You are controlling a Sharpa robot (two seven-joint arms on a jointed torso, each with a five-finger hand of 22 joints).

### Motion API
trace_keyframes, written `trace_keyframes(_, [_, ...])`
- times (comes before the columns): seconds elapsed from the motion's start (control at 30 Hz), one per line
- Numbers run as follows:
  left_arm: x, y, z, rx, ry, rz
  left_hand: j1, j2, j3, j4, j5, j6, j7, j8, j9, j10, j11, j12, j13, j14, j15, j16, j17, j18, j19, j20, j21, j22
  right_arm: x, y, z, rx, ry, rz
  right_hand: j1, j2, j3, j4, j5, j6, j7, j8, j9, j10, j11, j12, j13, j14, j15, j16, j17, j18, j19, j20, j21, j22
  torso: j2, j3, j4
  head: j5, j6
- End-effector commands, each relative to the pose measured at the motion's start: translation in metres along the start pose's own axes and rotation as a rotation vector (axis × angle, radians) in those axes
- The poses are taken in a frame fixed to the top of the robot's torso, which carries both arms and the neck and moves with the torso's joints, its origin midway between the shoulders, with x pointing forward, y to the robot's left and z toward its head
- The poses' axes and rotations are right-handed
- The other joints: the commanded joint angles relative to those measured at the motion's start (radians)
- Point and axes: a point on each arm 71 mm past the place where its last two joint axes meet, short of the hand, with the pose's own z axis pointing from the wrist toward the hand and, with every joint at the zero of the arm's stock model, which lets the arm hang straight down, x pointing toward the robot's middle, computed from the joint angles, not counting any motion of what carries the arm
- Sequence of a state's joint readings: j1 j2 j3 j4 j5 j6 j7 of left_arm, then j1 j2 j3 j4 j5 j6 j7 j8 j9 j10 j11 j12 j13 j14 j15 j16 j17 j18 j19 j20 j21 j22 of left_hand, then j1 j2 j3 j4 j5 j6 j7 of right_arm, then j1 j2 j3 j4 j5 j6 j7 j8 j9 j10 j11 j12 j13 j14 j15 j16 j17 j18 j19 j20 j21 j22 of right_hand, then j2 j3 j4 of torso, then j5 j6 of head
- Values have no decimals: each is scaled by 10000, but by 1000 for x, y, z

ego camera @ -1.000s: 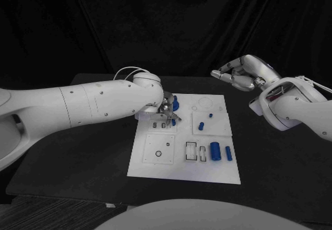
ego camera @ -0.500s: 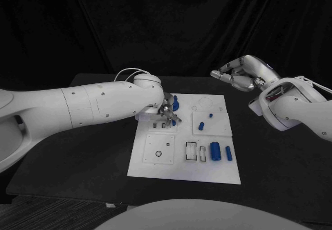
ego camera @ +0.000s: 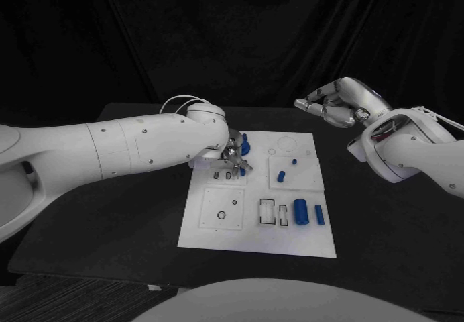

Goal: Assemble the parts on the task board

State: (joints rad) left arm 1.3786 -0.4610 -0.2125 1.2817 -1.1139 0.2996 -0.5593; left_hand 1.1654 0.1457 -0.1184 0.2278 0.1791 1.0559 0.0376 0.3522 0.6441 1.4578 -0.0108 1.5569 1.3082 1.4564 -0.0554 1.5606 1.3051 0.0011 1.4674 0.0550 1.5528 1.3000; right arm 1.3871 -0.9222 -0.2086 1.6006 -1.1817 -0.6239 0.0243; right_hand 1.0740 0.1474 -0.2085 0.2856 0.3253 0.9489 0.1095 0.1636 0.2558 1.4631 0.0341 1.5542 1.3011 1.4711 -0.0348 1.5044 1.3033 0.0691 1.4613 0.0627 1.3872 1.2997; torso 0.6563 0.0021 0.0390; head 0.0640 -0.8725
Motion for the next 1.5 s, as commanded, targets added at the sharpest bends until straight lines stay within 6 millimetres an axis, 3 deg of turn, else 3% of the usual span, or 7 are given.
trace_keyframes(0.03, [2, -2, 0, 157, 142, 8, 261, -3, 206, -173, 302, 136, -34, -193, 246, 1130, -166, 139, 2626, 1144, -160, 102, 2657, -11, 1034, -119, 180, 2708, 1, -2, 0, 231, 77, -6, 202, 17, -272, 48, 186, -3, 33, -44, -121, 1077, 9, 166, 2697, 815, -10, 186, 1817, -251, 422, 77, 112, 2131, -3, 5, 0, 14, -2])
trace_keyframes(0.2, [2, -1, 0, 151, 153, 4, 446, -90, 362, -348, 503, 145, -53, -322, 301, 1130, -189, 139, 2626, 1144, -183, 102, 2657, -10, 1031, -142, 178, 2706, 2, -3, 0, 242, 94, -14, 206, 22, -278, 50, 186, 0, 33, -42, -121, 1077, 9, 166, 2697, 809, -9, 170, 1788, -248, 417, 77, 99, 2127, -1, 2, 2, 21, -2])
trace_keyframes(0.63, [2, 3, 0, 71, 177, -19, 621, -189, 538, -539, 294, 285, -94, -430, 396, 1130, -226, 139, 2626, 1144, -216, 102, 2657, -11, 1034, -170, 180, 2708, 3, -4, 0, 263, 123, -26, 205, 27, -285, 53, 184, 3, 32, -41, -121, 1077, 9, 166, 2697, 804, -9, 157, 1764, -243, 409, 78, 79, 2120, -1, 2, 2, 52, -2])
trace_keyframes(0.97, [3, 8, -3, 116, -81, -234, 947, -283, 846, -863, 373, 395, -156, -567, 510, 1130, -287, 139, 2626, 1144, -274, 102, 2657, -11, 1034, -222, 180, 2708, 4, -6, -1, 307, 158, -29, 206, 31, -294, 54, 183, 9, 32, -40, -121, 1077, 9, 166, 2697, 800, -8, 147, 1747, -239, 403, 79, 65, 2115, -4, 5, 2, 83, -2])
trace_keyframes(1.37, [3, 36, -28, 203, -945, -905, 1114, -346, 1143, -1055, 463, 534, -209, -639, 613, 1130, -344, 139, 2626, 1144, -333, 102, 2657, -11, 1034, -278, 180, 2708, 3, -9, -3, 435, 193, -40, 208, 36, -298, 54, 184, 12, 31, -38, -121, 1077, 9, 166, 2697, 794, -8, 134, 1723, -233, 393, 79, 41, 2107, -6, 1, 0, 119, -2])
trace_keyframes(1.5, [-1, 44, -38, 159, -1188, -1019, 1089, -351, 1172, -1044, 474, 559, -207, -649, 628, 1130, -349, 139, 2626, 1144, -343, 102, 2657, -11, 1034, -287, 180, 2708, 5, -11, -4, 499, 234, -37, 208, 36, -298, 54, 184, 12, 31, -38, -121, 1077, 9, 166, 2697, 794, -8, 134, 1723, -233, 393, 79, 41, 2107, -31, 15, 5, 180, -2])
